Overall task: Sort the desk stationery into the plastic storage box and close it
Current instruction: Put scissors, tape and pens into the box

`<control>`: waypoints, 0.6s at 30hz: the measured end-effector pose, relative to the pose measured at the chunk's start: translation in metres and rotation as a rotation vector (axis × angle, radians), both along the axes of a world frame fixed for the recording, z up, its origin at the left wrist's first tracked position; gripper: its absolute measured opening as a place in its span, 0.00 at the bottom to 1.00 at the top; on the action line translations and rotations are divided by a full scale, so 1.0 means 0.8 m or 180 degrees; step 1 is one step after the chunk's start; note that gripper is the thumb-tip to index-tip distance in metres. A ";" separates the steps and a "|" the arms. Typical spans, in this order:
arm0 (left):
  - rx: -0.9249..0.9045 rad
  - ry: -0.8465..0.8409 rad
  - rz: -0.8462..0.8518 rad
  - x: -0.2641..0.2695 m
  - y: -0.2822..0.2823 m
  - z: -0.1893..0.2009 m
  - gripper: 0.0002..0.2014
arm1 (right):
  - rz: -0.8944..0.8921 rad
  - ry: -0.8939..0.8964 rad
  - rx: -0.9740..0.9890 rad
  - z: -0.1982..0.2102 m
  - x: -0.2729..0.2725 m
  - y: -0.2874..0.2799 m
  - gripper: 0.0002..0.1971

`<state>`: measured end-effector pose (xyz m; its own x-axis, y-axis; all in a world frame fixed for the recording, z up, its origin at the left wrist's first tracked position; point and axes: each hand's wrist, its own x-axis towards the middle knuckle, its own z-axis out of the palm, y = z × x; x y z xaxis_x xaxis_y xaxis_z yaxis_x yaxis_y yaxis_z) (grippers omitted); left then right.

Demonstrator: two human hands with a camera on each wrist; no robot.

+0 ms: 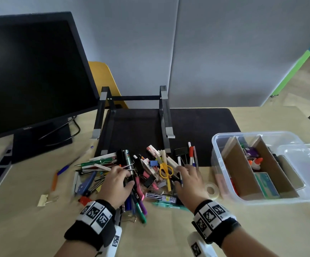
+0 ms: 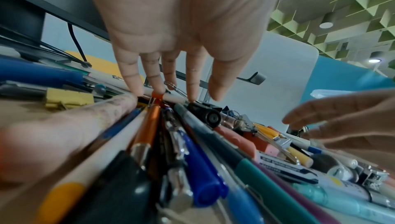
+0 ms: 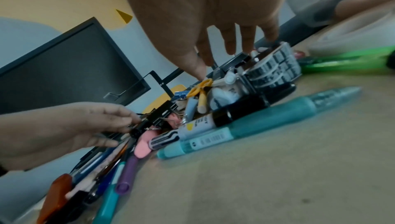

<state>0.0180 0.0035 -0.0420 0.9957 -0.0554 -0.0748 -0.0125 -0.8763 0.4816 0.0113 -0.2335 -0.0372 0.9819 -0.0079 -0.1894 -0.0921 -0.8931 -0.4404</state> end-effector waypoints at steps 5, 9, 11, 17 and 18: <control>0.0143 -0.0020 0.0138 0.004 -0.008 -0.003 0.20 | 0.1006 -0.0559 0.0164 -0.002 0.000 0.032 0.18; 0.0096 -0.0011 0.0239 0.008 -0.006 -0.007 0.19 | 0.1466 -0.0631 -0.0160 -0.006 0.004 0.055 0.22; 0.0092 -0.0028 0.0252 0.009 -0.004 -0.007 0.19 | 0.1477 -0.0494 -0.0387 -0.007 0.008 0.061 0.25; 0.0073 -0.0070 0.0268 0.010 0.001 -0.007 0.16 | 0.1160 -0.0306 -0.0847 -0.006 0.017 0.061 0.18; 0.0064 -0.0089 0.0265 0.011 0.002 -0.007 0.15 | 0.1066 -0.0316 -0.0795 -0.005 0.016 0.059 0.19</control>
